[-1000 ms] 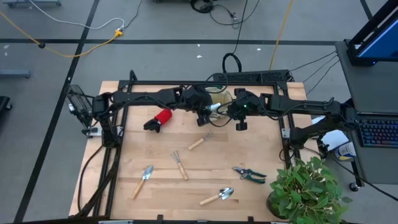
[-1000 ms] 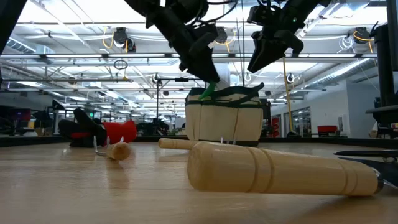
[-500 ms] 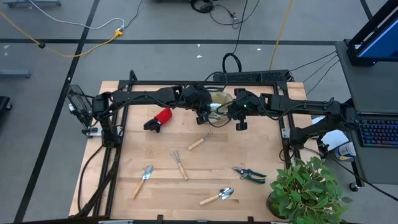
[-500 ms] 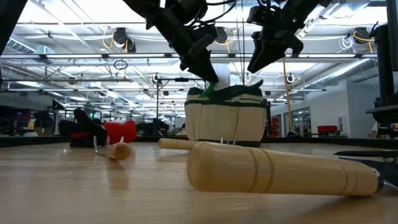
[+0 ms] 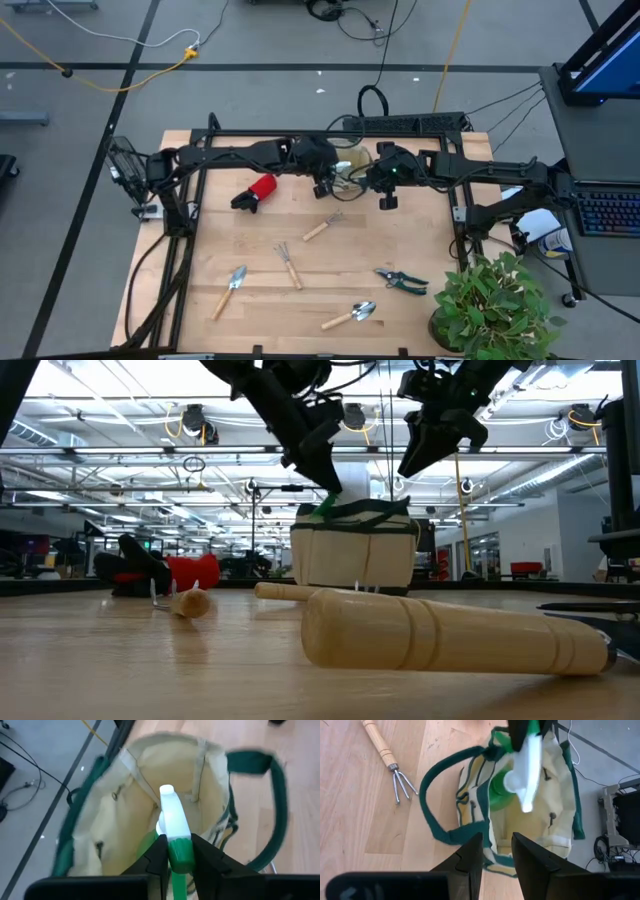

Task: Pick & Place Garden tools in Gardening bag
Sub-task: Put the green spray bottle into the gardening bag

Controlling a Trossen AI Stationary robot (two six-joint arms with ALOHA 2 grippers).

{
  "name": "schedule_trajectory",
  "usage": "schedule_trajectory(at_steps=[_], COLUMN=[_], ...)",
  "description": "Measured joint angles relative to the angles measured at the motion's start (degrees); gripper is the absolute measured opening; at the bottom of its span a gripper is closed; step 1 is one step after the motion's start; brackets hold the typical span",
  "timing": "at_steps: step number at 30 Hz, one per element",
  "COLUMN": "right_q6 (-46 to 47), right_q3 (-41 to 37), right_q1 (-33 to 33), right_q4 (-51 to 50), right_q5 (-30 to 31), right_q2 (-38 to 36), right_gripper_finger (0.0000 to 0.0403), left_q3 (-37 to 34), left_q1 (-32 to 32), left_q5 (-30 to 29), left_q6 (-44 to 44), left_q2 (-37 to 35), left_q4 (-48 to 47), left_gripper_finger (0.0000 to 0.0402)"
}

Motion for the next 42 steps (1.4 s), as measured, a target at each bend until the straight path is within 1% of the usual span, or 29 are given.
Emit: schedule_trajectory(at_steps=[7, 12, 15, 18, 21, 23, 25, 27, 29, 30, 35, 42], right_q6=[0.43, 1.62, 1.66, 1.70, 1.70, 1.86, 1.92, 1.92, 1.92, 1.92, 1.92, 1.92], right_q3=[0.00, 0.02, 0.02, 0.02, 0.02, 0.02, 0.01, 0.02, 0.02, 0.02, 0.00, 0.02], right_q1=[0.00, 0.00, 0.00, 0.00, 0.00, 0.00, 0.00, 0.00, 0.00, 0.00, 0.00, 0.00], right_q4=[-0.14, -0.55, -0.75, -0.70, -0.69, -0.56, -0.31, 0.58, 1.31, 1.66, 2.10, 3.57], right_q5=[0.01, 0.01, 0.02, 0.02, 0.01, 0.02, 0.01, 0.00, 0.02, 0.00, 0.00, 0.00], right_q2=[0.00, 0.00, 0.00, 0.00, 0.00, 0.00, 0.00, 0.00, 0.00, 0.00, 0.00, 0.00], right_gripper_finger=[0.0089, 0.0089, 0.0089, 0.0089, 0.0089, 0.0089, 0.0089, 0.0089, 0.0089, 0.0089, 0.0089, 0.0089], left_q3=[-0.45, -3.73, -6.96, -10.63, -16.59, -22.38, -29.27, -35.22, -39.19, -40.25, -41.07, -40.65], left_q1=[0.47, 0.85, 1.00, 1.54, 1.96, 1.97, 2.05, 2.41, 3.23, 3.79, 6.09, 7.28], left_q5=[0.14, 0.35, 1.00, 1.14, 1.07, 1.32, 2.42, 4.84, 7.71, 8.67, 8.60, 10.36], left_q6=[-0.76, -2.74, -2.92, -2.67, -2.97, -3.78, -4.45, -4.57, -5.95, -6.92, -9.22, -7.13], left_q2=[-2.11, -3.32, -6.37, -11.53, -17.25, -20.33, -22.45, -23.52, -24.06, -24.11, -23.94, -23.98], left_q4=[-1.51, -0.47, 3.74, 7.01, 11.41, 16.50, 24.32, 34.06, 41.34, 42.84, 36.89, 36.89], left_gripper_finger=[0.0066, 0.0058, 0.0058, 0.0059, 0.0064, 0.0063, 0.0058, 0.0058, 0.0058, 0.0058, 0.0058, 0.0059])
